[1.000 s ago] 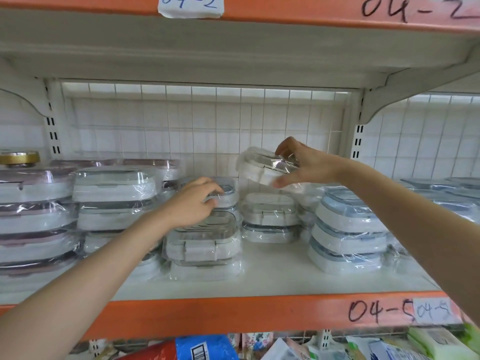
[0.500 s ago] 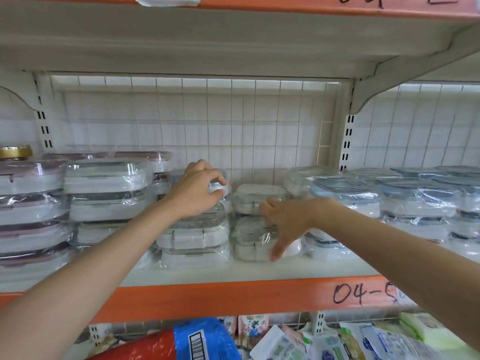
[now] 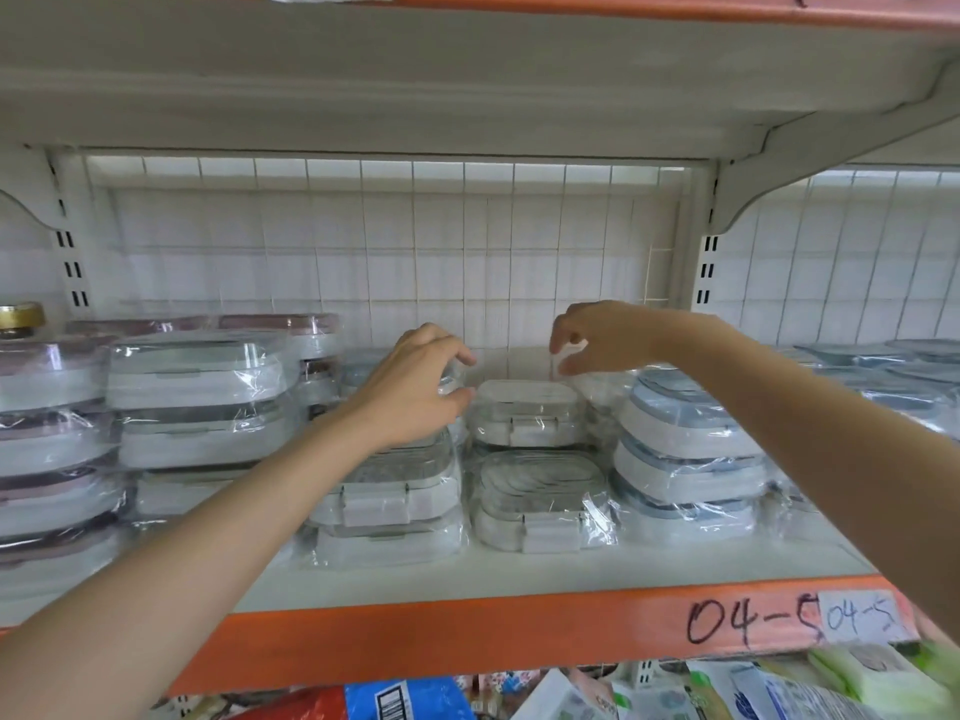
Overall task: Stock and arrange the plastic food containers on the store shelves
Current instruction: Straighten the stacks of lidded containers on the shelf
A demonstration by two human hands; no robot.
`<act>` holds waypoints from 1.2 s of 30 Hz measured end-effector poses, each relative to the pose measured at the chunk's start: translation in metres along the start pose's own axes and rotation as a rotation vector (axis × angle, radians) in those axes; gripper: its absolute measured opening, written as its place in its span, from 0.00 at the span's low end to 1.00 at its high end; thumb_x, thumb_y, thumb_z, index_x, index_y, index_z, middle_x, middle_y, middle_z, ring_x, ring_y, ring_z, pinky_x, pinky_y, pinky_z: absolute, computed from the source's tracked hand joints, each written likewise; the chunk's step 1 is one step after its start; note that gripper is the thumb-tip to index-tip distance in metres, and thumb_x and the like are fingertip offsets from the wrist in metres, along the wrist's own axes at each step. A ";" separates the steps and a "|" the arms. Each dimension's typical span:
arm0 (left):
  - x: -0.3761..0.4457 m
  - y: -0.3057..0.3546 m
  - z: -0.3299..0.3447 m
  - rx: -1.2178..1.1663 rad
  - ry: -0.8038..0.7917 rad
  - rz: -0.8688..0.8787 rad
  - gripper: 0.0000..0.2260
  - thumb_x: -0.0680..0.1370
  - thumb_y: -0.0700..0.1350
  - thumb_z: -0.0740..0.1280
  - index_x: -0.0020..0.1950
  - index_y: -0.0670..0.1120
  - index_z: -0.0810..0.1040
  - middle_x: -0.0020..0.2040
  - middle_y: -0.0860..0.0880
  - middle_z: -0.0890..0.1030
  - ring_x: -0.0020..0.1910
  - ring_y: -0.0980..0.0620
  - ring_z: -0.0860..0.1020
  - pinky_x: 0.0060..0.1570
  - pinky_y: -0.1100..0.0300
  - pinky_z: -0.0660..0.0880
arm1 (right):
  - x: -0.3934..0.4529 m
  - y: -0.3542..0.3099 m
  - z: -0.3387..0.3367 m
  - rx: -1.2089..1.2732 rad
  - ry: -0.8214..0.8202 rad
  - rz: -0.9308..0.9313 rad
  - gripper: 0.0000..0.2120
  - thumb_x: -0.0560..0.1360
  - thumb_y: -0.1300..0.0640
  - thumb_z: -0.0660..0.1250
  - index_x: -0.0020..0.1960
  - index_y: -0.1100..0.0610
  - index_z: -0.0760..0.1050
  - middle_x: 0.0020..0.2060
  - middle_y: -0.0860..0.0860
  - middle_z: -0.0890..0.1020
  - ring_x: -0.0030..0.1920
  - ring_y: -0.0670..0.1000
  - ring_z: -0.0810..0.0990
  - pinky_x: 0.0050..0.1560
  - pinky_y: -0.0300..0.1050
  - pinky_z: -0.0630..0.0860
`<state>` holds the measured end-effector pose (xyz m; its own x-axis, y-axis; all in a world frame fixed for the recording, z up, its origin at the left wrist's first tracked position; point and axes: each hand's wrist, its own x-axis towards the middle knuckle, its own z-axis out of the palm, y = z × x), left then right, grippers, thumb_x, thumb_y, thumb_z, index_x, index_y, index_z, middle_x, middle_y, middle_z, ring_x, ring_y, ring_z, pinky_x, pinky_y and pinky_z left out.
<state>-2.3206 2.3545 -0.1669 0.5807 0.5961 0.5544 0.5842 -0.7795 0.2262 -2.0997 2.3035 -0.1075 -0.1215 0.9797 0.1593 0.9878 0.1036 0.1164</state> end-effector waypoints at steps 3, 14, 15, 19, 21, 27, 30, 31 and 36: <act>0.017 0.032 0.016 -0.061 -0.033 0.068 0.17 0.77 0.49 0.66 0.64 0.48 0.73 0.62 0.51 0.71 0.64 0.53 0.69 0.58 0.63 0.63 | -0.024 0.023 -0.008 -0.012 -0.002 0.103 0.14 0.78 0.54 0.62 0.63 0.54 0.72 0.63 0.51 0.75 0.63 0.51 0.72 0.65 0.47 0.67; 0.069 0.152 0.083 -0.192 -0.293 0.140 0.37 0.66 0.66 0.71 0.69 0.48 0.69 0.67 0.48 0.71 0.64 0.49 0.70 0.58 0.56 0.69 | -0.119 0.090 -0.003 0.007 0.027 0.339 0.21 0.76 0.70 0.55 0.67 0.58 0.70 0.65 0.53 0.75 0.64 0.51 0.73 0.64 0.39 0.65; 0.070 0.151 0.079 -0.201 -0.276 0.127 0.37 0.65 0.66 0.72 0.68 0.48 0.69 0.65 0.49 0.72 0.61 0.51 0.71 0.57 0.57 0.70 | -0.120 0.092 -0.002 0.016 0.048 0.340 0.23 0.76 0.71 0.54 0.68 0.58 0.69 0.65 0.54 0.74 0.64 0.51 0.72 0.64 0.40 0.65; 0.065 0.125 0.041 -0.295 -0.202 0.037 0.31 0.65 0.62 0.75 0.62 0.50 0.71 0.56 0.53 0.74 0.51 0.56 0.74 0.48 0.61 0.71 | -0.108 0.089 -0.001 0.056 0.128 0.301 0.23 0.76 0.71 0.53 0.68 0.59 0.69 0.65 0.55 0.74 0.64 0.53 0.73 0.64 0.42 0.66; 0.059 0.100 0.016 -0.352 -0.196 -0.051 0.30 0.66 0.61 0.75 0.63 0.52 0.71 0.56 0.54 0.75 0.53 0.56 0.74 0.49 0.61 0.71 | -0.096 0.078 0.004 0.093 0.148 0.260 0.21 0.76 0.68 0.55 0.67 0.58 0.70 0.63 0.53 0.76 0.63 0.53 0.73 0.60 0.38 0.65; 0.053 0.025 -0.036 -0.350 -0.132 -0.260 0.22 0.69 0.49 0.75 0.60 0.50 0.72 0.59 0.51 0.75 0.54 0.54 0.74 0.46 0.67 0.68 | -0.049 0.025 0.027 0.075 0.109 0.053 0.17 0.77 0.62 0.59 0.65 0.57 0.72 0.62 0.51 0.77 0.62 0.51 0.74 0.61 0.39 0.67; 0.051 -0.008 -0.047 -0.256 -0.119 -0.353 0.21 0.71 0.46 0.73 0.61 0.50 0.71 0.60 0.50 0.73 0.55 0.52 0.72 0.47 0.62 0.69 | -0.024 0.004 0.037 0.051 0.044 0.013 0.18 0.78 0.58 0.60 0.67 0.57 0.70 0.63 0.52 0.76 0.62 0.52 0.73 0.62 0.43 0.67; 0.050 -0.018 -0.048 -0.227 -0.125 -0.385 0.22 0.72 0.46 0.73 0.62 0.50 0.70 0.61 0.50 0.73 0.57 0.51 0.72 0.51 0.59 0.69 | -0.016 -0.002 0.040 0.038 0.022 0.006 0.19 0.78 0.57 0.60 0.68 0.57 0.69 0.64 0.52 0.74 0.63 0.53 0.72 0.62 0.43 0.66; 0.047 -0.041 -0.044 -0.116 -0.139 -0.396 0.24 0.74 0.48 0.70 0.69 0.49 0.69 0.68 0.50 0.70 0.65 0.50 0.69 0.62 0.58 0.66 | 0.024 -0.021 0.056 0.055 -0.021 0.003 0.32 0.75 0.45 0.65 0.74 0.57 0.60 0.71 0.53 0.66 0.70 0.53 0.64 0.67 0.44 0.60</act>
<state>-2.3422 2.4064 -0.1151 0.4001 0.8674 0.2959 0.7142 -0.4974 0.4925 -2.1181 2.3340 -0.1616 -0.1173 0.9834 0.1387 0.9920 0.1096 0.0620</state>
